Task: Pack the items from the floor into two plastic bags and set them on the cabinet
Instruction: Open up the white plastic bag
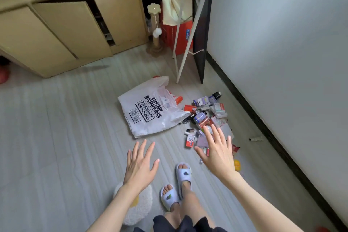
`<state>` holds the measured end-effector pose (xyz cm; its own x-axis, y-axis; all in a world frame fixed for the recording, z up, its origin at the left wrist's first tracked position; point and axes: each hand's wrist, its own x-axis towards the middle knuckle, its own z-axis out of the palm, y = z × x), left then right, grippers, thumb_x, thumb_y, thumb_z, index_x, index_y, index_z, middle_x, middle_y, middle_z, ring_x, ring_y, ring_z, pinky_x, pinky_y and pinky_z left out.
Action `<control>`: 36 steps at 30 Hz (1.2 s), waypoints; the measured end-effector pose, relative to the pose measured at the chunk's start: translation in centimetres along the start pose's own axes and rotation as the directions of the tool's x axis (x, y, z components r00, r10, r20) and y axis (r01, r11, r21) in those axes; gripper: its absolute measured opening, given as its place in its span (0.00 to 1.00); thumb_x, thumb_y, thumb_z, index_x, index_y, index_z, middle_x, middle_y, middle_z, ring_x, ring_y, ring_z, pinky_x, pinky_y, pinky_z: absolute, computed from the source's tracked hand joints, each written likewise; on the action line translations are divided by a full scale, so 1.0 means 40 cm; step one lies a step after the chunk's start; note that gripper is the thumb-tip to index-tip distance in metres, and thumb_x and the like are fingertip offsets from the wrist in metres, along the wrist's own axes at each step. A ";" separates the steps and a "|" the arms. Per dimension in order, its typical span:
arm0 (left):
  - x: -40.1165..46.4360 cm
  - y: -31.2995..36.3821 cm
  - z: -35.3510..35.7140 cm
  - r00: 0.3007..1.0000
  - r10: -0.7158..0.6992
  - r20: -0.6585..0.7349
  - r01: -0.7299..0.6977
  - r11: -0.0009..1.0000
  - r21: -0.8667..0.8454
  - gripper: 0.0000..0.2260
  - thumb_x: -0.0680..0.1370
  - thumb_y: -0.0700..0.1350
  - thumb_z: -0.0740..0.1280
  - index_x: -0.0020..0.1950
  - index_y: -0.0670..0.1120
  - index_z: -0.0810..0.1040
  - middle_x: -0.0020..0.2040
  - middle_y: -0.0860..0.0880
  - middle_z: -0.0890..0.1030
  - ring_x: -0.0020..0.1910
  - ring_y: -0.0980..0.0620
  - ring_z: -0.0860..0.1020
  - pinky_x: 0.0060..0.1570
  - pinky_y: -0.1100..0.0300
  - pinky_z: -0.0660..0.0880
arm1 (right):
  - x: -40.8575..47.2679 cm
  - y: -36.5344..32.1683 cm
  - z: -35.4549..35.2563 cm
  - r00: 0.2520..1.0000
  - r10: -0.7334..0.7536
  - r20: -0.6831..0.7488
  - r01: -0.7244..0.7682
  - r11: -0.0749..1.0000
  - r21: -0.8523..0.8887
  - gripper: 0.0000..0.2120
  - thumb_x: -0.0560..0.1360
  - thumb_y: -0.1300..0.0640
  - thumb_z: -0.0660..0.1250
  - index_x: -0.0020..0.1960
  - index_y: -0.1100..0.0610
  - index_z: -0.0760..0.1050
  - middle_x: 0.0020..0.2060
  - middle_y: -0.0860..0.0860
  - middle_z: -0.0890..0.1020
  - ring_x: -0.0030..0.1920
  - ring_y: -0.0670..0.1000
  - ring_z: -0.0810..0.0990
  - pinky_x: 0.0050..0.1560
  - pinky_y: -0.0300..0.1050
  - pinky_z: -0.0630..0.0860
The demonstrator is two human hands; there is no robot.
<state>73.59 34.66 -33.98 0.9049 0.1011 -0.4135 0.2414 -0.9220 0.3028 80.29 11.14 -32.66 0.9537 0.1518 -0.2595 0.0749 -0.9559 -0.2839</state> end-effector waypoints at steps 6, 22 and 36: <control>0.191 -0.001 0.003 0.996 0.045 0.072 -0.048 0.998 0.048 0.26 0.79 0.56 0.53 0.76 0.53 0.48 0.77 0.49 0.46 0.76 0.49 0.41 0.72 0.50 0.39 | 0.162 0.023 0.038 0.996 0.065 0.054 -0.065 0.998 0.006 0.34 0.74 0.36 0.56 0.75 0.48 0.50 0.76 0.51 0.50 0.76 0.54 0.46 0.73 0.60 0.43; 0.612 -0.092 0.074 0.954 0.189 0.235 -0.209 0.976 0.063 0.26 0.79 0.54 0.56 0.75 0.53 0.52 0.77 0.50 0.49 0.76 0.49 0.43 0.72 0.53 0.42 | 0.432 0.020 0.281 0.916 0.357 0.182 -0.362 0.932 -0.004 0.36 0.74 0.36 0.56 0.75 0.47 0.48 0.76 0.51 0.50 0.76 0.52 0.46 0.73 0.58 0.42; 1.251 -0.353 0.622 0.817 0.491 0.300 -0.558 0.805 0.201 0.28 0.78 0.57 0.56 0.75 0.54 0.50 0.77 0.49 0.50 0.76 0.49 0.44 0.72 0.53 0.39 | 0.850 0.128 1.043 0.964 0.246 0.101 -0.247 0.969 0.003 0.32 0.76 0.39 0.55 0.75 0.50 0.51 0.74 0.52 0.59 0.75 0.52 0.54 0.73 0.57 0.46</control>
<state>106.75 43.44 -80.33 0.7530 -0.4828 -0.4471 -0.3811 -0.8739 0.3018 100.96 21.89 -81.46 0.9084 -0.0629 -0.4134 -0.1638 -0.9631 -0.2134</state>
